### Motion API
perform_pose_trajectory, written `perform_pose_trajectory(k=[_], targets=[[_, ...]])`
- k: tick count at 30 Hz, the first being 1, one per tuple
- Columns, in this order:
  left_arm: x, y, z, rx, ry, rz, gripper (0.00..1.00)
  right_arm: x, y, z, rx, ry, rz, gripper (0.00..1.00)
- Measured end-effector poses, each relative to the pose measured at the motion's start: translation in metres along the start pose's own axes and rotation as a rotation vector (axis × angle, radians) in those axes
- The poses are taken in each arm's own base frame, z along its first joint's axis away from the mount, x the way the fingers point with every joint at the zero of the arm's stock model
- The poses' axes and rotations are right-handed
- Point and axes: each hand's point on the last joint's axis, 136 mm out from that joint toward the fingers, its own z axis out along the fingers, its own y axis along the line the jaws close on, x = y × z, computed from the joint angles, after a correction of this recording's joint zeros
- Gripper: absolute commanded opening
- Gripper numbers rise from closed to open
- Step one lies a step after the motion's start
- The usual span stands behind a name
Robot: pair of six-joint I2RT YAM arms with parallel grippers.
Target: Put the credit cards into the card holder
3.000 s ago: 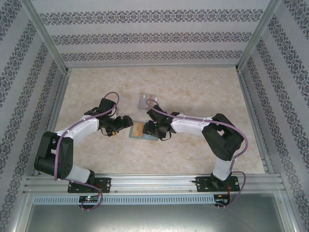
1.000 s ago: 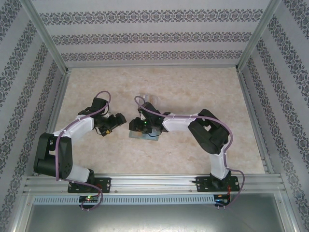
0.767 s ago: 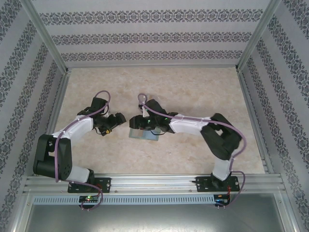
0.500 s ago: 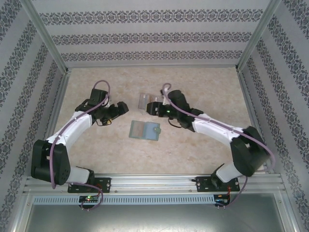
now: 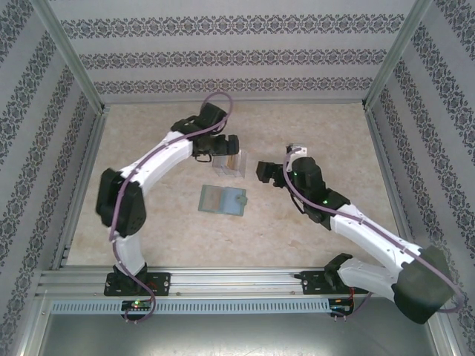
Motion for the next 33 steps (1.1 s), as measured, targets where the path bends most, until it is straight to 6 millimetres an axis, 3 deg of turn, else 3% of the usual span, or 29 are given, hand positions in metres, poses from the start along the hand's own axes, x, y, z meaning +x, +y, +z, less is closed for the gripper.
perform_pose_trajectory(k=[4,9,17,25,33], targets=[[0.001,-0.004,0.034,-0.113,0.057,0.057,1.00,0.002,-0.028,-0.010,0.074,-0.022,0.018,0.98],[0.007,0.003,0.057,-0.219,0.109,0.093,0.99,0.002,-0.044,-0.019,0.112,-0.037,0.033,0.98],[0.002,0.017,0.057,-0.299,0.110,0.102,0.99,-0.002,-0.055,-0.024,0.138,-0.046,0.043,0.98],[0.013,0.025,0.082,-0.333,0.162,0.109,0.99,-0.007,-0.068,-0.025,0.158,-0.056,0.086,0.98],[0.011,0.037,0.081,-0.359,0.156,0.082,0.99,-0.006,-0.068,-0.025,0.151,-0.049,0.106,0.98]])
